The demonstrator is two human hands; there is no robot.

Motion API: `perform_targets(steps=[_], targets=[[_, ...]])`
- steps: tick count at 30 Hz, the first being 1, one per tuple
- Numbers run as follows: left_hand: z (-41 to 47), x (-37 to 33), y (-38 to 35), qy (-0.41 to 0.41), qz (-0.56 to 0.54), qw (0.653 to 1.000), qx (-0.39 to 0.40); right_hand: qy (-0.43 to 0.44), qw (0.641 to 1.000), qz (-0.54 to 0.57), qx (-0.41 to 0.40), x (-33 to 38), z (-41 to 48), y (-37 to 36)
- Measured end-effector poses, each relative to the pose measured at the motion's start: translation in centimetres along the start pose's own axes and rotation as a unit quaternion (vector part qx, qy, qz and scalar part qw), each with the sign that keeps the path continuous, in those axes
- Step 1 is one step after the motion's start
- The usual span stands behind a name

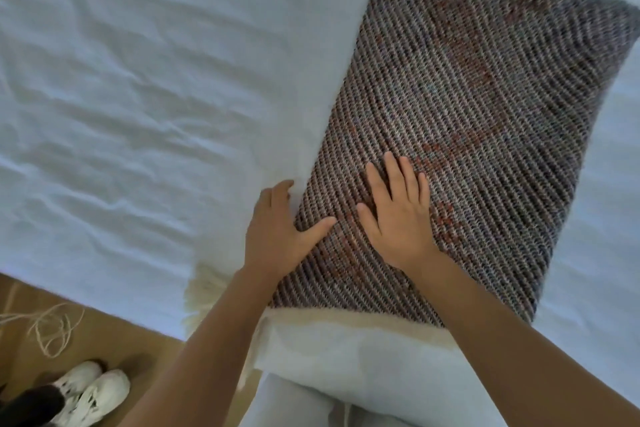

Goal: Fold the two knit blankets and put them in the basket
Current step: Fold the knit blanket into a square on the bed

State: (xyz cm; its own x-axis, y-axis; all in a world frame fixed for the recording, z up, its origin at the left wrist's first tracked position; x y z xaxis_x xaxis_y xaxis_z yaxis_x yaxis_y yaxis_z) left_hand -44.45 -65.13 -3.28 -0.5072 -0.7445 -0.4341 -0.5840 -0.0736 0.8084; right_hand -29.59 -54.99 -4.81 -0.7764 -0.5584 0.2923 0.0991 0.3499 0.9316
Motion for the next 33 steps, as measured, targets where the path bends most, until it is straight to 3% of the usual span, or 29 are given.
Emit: perform_targets(steps=[2,5,12,17,22,29,33], targets=[[3.8,-5.2,1.1,-0.126,0.013,0.990,-0.070,-0.025,0.999,-0.003,-0.021,-2.3,2.7,1.6],[9.3,-13.6,-0.7,-0.282,0.096,0.954,-0.024,-0.044,0.998,-0.005,-0.034,-5.3,7.1,3.9],[18.2,-23.5,-4.4,-0.429,0.265,0.862,0.047,-0.114,0.992,-0.042,-0.039,-14.6,15.1,8.4],[23.8,-28.6,-5.0,-0.412,0.373,0.823,0.114,-0.191,0.979,-0.058,-0.033,-21.8,18.9,11.4],[25.7,-30.8,-5.1,-0.394,0.428,0.804,0.125,-0.243,0.967,-0.062,0.034,-26.2,19.6,12.1],[24.3,-31.0,-4.1,-0.385,0.348,0.847,0.117,-0.250,0.957,-0.108,0.099,-24.8,19.3,13.8],[22.9,-31.2,-2.5,-0.380,0.344,0.850,0.122,-0.194,0.966,-0.159,0.055,-21.8,17.2,16.5]])
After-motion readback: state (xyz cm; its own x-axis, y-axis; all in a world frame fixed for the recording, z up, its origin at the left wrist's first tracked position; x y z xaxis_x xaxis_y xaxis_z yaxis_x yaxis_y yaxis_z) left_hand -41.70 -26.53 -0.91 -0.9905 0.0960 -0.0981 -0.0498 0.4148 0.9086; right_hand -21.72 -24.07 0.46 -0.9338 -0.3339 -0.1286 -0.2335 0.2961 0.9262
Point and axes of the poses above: each hand's wrist, its own z-axis towards the middle knuckle, its own y-axis out of the back of the hand, x = y × z, the point moved 6 cm from there along z, towards the middle knuckle, and after that the axes turned 8 degrees about -x, right-handed, at the moved point
